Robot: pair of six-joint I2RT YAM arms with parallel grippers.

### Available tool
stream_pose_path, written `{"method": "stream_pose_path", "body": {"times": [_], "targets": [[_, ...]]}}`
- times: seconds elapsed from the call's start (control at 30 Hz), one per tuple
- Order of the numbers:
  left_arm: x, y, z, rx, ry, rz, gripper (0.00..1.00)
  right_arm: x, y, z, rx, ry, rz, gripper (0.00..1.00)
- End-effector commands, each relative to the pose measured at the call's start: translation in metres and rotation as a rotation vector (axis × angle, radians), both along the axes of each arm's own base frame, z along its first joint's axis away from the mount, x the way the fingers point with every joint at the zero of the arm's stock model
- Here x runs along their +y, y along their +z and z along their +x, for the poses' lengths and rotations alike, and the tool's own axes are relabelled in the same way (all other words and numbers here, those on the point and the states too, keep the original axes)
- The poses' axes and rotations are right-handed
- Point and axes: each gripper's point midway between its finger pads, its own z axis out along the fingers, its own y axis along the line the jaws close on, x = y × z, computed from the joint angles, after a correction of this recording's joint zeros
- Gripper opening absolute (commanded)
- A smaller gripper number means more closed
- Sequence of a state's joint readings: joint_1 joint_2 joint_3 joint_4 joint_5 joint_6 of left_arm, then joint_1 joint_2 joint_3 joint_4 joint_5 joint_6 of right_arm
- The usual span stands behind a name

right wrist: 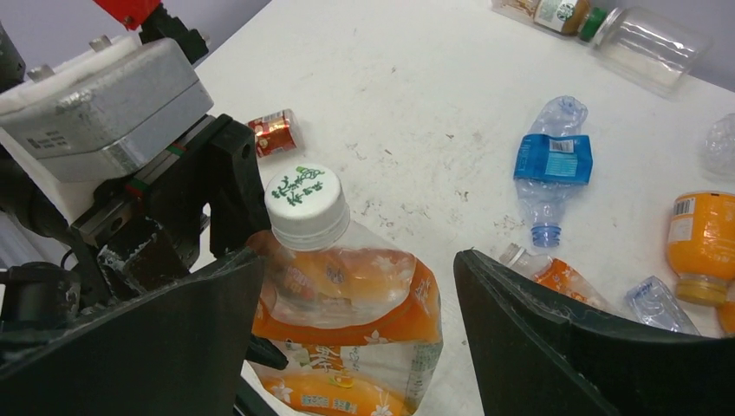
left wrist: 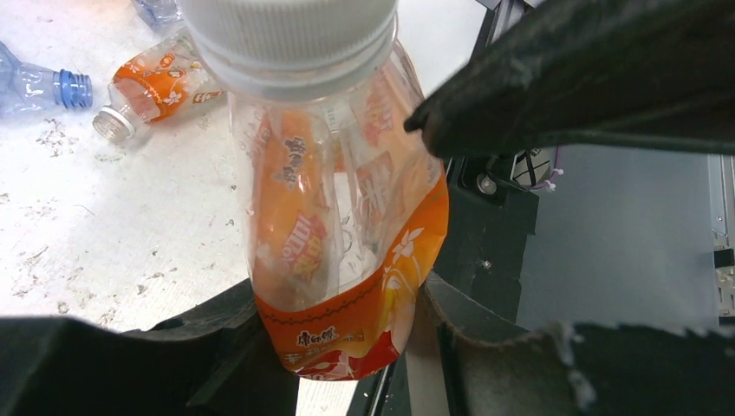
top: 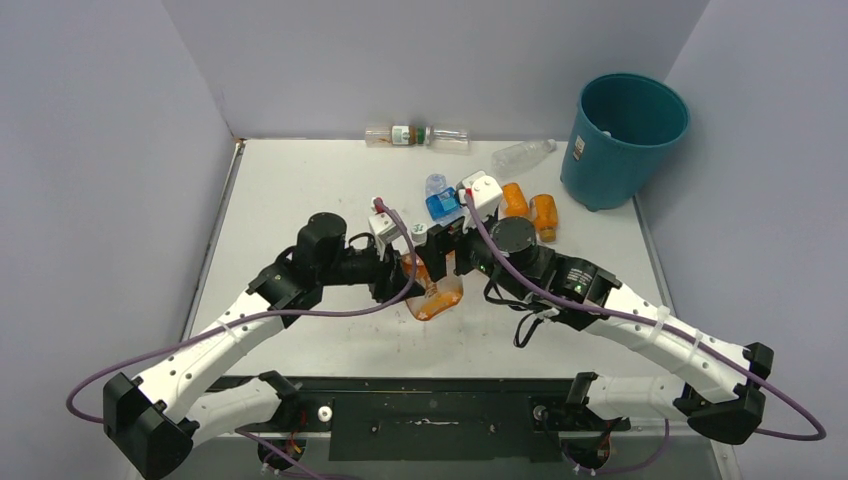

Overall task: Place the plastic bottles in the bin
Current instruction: Pick up the plastic bottle at the center of the board, then place the plastic bottle in the trash bin.

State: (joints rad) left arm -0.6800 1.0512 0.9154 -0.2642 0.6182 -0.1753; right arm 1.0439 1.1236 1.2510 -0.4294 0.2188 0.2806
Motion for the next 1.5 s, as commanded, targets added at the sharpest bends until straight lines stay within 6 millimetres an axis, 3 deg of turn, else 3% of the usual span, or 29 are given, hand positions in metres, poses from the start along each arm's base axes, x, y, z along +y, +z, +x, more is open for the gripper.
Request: {"method": "stream_pose_path", "body": {"times": [0.0,0.37,0.47,0.6,0.63,0.73,0.8,0.83,0.87,0.93,1.03,1.17,1.27,1.47], "targets": [[-0.003,0.025,-0.006,-0.091,-0.037,-0.092,0.0,0.009,0.03,-0.002,-0.044,0.025,0.098,0.8],[-0.005,0.022,-0.012,-0.082,-0.05,-0.097,0.0,0.035,0.01,0.009,-0.018,0.035,0.081,0.65],[-0.006,0.022,-0.014,-0.086,-0.056,-0.102,0.0,0.038,0.003,0.011,-0.006,0.035,0.067,0.51],[-0.007,0.022,-0.016,-0.102,-0.054,-0.11,0.0,0.038,-0.004,0.011,0.008,0.029,0.047,0.15],[-0.007,0.021,-0.015,-0.108,-0.041,-0.114,0.04,0.036,-0.003,0.012,0.008,0.018,0.046,0.07],[-0.004,0.027,-0.01,-0.138,0.004,-0.14,0.38,0.026,0.004,0.013,-0.001,-0.013,0.041,0.05],[0.001,0.032,-0.006,-0.171,0.055,-0.164,0.68,0.016,0.013,0.016,-0.023,-0.05,0.031,0.05],[0.004,0.042,0.001,-0.211,0.104,-0.2,0.9,0.01,0.02,0.019,-0.041,-0.078,0.027,0.05],[0.008,0.05,0.005,-0.237,0.148,-0.234,0.98,0.002,0.033,0.023,-0.066,-0.116,0.03,0.05],[0.019,0.06,0.011,-0.274,0.232,-0.291,0.96,-0.018,0.051,0.032,-0.119,-0.21,0.023,0.05],[0.036,0.072,0.018,-0.326,0.346,-0.359,0.96,-0.059,0.098,0.045,-0.254,-0.393,0.046,0.05],[0.053,0.081,0.023,-0.39,0.439,-0.423,0.96,-0.112,0.146,0.061,-0.475,-0.675,0.057,0.05],[0.06,0.08,0.026,-0.417,0.477,-0.44,0.96,-0.145,0.169,0.076,-0.618,-0.9,0.103,0.05],[0.063,0.072,0.033,-0.408,0.519,-0.42,0.96,-0.177,0.18,0.139,-0.681,-1.187,0.104,0.05]]}}
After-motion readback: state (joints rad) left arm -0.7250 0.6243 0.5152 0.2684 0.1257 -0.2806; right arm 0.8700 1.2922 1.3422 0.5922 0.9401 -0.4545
